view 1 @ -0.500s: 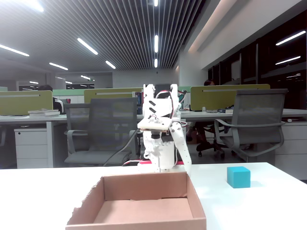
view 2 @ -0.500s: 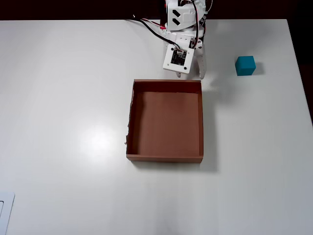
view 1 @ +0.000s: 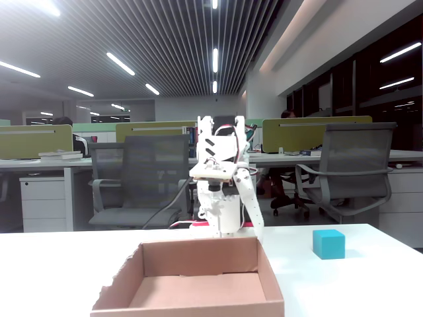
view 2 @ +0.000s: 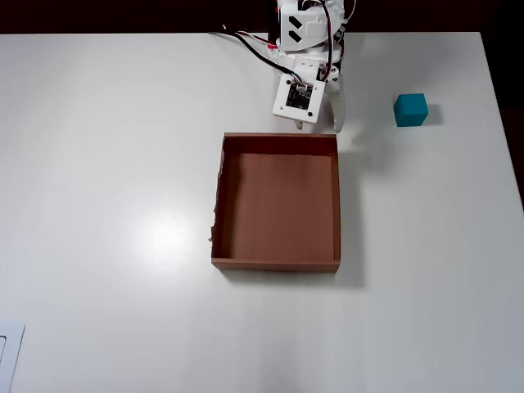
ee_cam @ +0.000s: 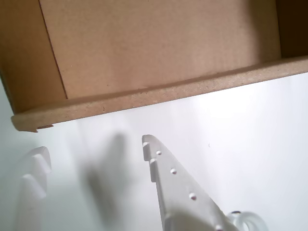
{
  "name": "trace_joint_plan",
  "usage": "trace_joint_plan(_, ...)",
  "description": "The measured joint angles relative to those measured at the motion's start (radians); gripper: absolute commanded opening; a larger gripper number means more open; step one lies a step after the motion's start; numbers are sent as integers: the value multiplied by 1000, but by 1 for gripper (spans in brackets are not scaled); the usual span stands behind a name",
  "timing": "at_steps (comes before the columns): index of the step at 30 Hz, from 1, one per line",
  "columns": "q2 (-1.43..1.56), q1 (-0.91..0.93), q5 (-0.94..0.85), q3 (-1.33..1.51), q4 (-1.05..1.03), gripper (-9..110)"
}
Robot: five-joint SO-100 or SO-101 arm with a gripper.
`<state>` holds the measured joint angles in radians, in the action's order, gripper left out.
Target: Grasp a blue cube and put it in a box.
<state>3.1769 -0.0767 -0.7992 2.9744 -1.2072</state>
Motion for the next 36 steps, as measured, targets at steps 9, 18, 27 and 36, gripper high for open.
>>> trace_joint_plan(9,0,0,0,0,0,24)
trace_joint_plan(18,0,0,0,0,0,24)
trace_joint_plan(27,0,0,0,0,0,24)
trace_joint_plan(36,0,0,0,0,0,28)
